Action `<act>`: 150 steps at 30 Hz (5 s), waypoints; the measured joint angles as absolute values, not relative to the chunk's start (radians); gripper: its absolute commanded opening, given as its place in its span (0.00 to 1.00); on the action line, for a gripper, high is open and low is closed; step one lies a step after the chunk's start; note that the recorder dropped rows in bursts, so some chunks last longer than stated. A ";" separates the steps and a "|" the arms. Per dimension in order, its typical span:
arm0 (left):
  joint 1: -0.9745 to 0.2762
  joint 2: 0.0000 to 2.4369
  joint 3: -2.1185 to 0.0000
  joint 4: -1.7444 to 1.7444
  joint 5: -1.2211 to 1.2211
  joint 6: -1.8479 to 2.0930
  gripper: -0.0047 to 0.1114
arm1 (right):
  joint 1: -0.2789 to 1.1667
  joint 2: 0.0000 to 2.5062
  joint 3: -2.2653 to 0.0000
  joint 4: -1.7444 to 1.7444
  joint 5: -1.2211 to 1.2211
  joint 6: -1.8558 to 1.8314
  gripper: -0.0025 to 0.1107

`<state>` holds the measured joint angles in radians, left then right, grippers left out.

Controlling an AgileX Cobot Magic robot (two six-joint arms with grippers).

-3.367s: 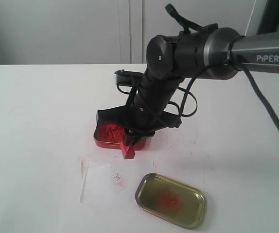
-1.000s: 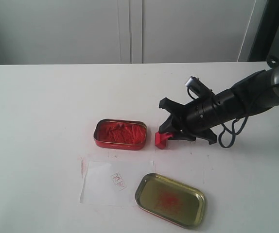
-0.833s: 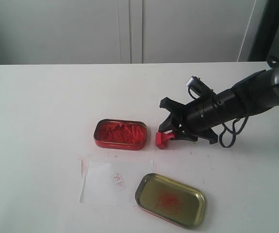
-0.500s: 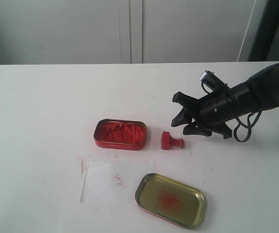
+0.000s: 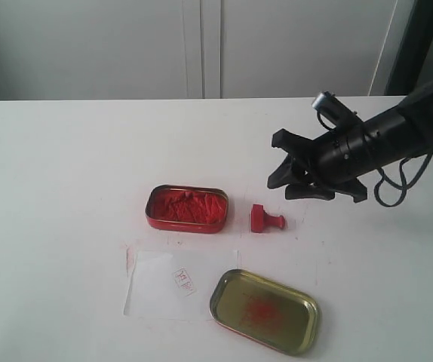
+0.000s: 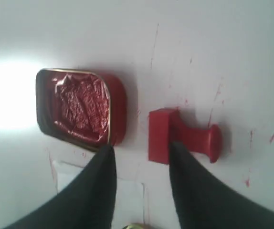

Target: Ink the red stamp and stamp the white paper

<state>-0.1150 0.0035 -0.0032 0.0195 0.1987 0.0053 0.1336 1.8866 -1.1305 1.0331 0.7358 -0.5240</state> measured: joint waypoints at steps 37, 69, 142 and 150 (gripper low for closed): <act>-0.115 0.003 -0.003 0.020 0.199 0.005 0.04 | 0.134 1.416 -1.130 0.187 1.011 -0.050 0.02; -0.115 0.003 -0.003 0.020 0.199 0.005 0.04 | 0.134 0.918 -1.025 0.012 1.047 0.051 0.02; -0.115 0.003 -0.003 0.020 0.199 0.005 0.04 | 0.134 0.108 -0.479 -0.077 0.620 0.049 0.02; -0.115 0.003 -0.003 0.020 0.199 0.005 0.04 | 0.134 0.053 -0.479 -0.077 0.620 0.049 0.02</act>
<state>-0.1150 0.0035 -0.0032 0.0195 0.1987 0.0053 0.1336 0.0527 -0.4789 -0.0766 0.6198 0.0488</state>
